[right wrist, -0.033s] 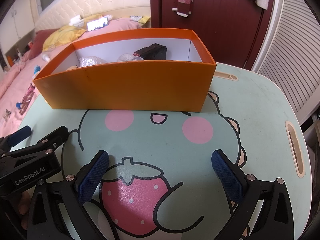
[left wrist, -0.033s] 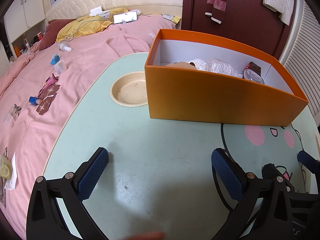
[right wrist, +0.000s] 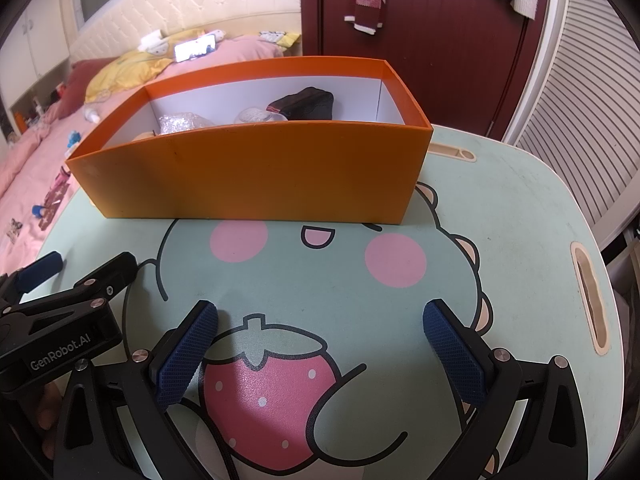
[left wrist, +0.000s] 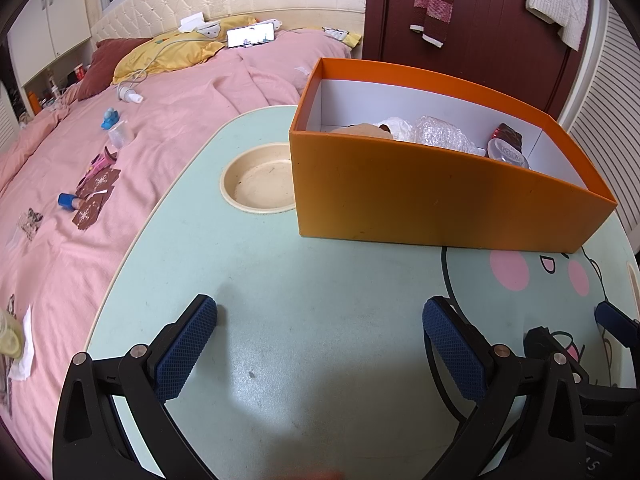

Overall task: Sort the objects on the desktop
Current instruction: 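Reach into the orange box and grasp the bubble-wrapped item with the right tool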

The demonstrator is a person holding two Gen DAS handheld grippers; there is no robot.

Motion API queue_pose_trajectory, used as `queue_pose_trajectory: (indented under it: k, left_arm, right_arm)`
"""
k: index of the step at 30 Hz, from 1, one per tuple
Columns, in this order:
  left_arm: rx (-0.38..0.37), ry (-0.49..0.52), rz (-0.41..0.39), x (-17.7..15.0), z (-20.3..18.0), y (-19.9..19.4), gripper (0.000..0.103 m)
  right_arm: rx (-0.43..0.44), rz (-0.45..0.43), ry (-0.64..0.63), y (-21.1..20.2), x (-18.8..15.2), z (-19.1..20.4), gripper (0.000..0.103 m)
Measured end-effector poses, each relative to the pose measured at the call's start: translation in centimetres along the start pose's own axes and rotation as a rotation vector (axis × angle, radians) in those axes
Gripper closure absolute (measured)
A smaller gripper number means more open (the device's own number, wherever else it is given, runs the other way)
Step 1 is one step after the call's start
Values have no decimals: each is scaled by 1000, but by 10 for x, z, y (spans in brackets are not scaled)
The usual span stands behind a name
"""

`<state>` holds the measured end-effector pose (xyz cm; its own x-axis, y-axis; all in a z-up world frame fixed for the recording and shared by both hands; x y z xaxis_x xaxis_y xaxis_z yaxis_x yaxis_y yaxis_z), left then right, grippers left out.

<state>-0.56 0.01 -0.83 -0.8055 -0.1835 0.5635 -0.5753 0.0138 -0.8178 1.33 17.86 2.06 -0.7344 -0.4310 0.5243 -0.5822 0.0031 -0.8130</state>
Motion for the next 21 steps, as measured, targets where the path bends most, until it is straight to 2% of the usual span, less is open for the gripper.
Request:
queue_pose_trajectory:
  k: [10, 14, 16, 17, 20, 21]
  left_arm:
    - [4, 0, 6, 2, 1, 0, 0]
    - [-24, 17, 43, 2, 6, -4, 0]
    - [-59, -2, 13, 4, 14, -13, 0]
    - [-80, -12, -13, 6, 19, -19, 0]
    - [-91, 24, -57, 8, 25, -32, 0]
    - [-91, 45, -61, 8, 25, -34, 0]
  right_arm:
    - [1, 3, -4, -2, 0, 0, 0]
    - [22, 17, -23, -4, 1, -3, 0]
    - [43, 15, -39, -5, 5, -7, 1]
    - [53, 4, -44, -9, 8, -8, 2]
    - [81, -29, -57, -22, 15, -13, 18]
    - [114, -46, -59, -28, 22, -14, 22]
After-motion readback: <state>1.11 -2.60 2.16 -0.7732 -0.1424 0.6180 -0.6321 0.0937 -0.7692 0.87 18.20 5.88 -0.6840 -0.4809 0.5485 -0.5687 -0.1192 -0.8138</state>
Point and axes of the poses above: each gripper's, at about its wrist camera, not at the fingertips, and y roughly the way its jaws point, z to its left, x to its top, the point moved 1 cm from there along y, roughly the way its jaws point, and after that the axes turned 10 degrees about -y, right-handed, at the moved point
